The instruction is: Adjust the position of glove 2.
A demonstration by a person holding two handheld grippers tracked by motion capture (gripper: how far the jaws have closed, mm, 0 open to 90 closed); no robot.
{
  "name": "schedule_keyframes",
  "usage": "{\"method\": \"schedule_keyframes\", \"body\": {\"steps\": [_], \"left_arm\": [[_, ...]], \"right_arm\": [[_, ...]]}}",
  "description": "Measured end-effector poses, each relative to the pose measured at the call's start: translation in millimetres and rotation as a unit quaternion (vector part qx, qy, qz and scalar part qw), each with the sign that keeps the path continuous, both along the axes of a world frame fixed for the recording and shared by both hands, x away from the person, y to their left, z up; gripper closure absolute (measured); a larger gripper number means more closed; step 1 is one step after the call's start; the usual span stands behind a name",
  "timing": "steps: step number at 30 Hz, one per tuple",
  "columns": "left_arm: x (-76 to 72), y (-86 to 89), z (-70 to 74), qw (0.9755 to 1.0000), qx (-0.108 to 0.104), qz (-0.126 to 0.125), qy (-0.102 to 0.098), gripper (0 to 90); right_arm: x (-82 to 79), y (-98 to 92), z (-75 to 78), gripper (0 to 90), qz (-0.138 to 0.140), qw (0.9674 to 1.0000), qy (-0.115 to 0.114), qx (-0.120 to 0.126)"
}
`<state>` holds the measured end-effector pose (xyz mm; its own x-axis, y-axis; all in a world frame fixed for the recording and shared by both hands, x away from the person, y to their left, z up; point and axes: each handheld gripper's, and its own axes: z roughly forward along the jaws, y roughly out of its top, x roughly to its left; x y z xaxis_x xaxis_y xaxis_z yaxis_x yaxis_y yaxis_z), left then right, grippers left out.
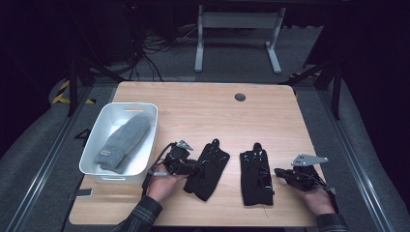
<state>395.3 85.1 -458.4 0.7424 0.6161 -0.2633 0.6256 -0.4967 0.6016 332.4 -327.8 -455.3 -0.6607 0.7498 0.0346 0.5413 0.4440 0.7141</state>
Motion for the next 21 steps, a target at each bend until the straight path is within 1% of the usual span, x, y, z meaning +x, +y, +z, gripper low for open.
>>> {"method": "schedule_keyframes", "body": {"steps": [1,2,3,4,5,8,10,11,13,17,21], "left_arm": [[-0.2,-0.4,0.0,1.0000,0.002,0.000,-0.002,75.3],[-0.3,-0.8,0.0,1.0000,0.000,0.002,0.001,77.9],[-0.2,-1.1,0.4,1.0000,-0.004,0.004,0.004,80.8],[0.0,-1.1,1.0,1.0000,-0.006,0.004,0.003,83.1],[0.6,-0.5,1.4,0.9999,-0.009,0.006,0.005,83.7],[3.0,3.3,2.8,0.9993,-0.030,0.017,0.017,84.8],[3.4,5.5,4.8,0.9987,-0.044,0.018,0.020,85.0],[3.4,5.5,4.8,0.9987,-0.044,0.018,0.020,85.0],[2.7,6.0,7.8,0.9982,-0.054,0.017,0.019,85.1],[1.2,4.1,11.8,0.9979,-0.059,0.007,0.024,85.1],[-1.7,0.5,17.0,0.9971,-0.071,-0.004,0.027,85.1]], "right_arm": [[-0.5,3.4,-0.5,90.0,0.010,0.9999,0.004,-0.003],[-0.5,5.3,-0.7,90.0,0.015,0.9999,0.004,-0.004],[-0.7,7.4,-0.8,90.0,0.023,0.9997,0.005,-0.005],[-1.0,9.8,-1.0,90.0,0.027,0.9996,0.005,-0.004],[-1.1,11.8,-1.0,90.0,0.030,0.9995,0.007,-0.006],[-0.3,17.0,-2.2,90.0,0.041,0.9991,0.009,-0.006],[0.1,20.7,-2.7,90.0,0.048,0.9988,0.010,-0.006],[0.1,20.7,-2.7,90.0,0.048,0.9988,0.010,-0.006],[0.8,26.2,-2.7,90.0,0.056,0.9984,0.010,-0.007],[2.0,34.0,-2.7,90.0,0.065,0.9978,0.012,-0.008],[3.1,39.7,-2.7,90.0,0.073,0.9972,0.011,-0.009]]}}
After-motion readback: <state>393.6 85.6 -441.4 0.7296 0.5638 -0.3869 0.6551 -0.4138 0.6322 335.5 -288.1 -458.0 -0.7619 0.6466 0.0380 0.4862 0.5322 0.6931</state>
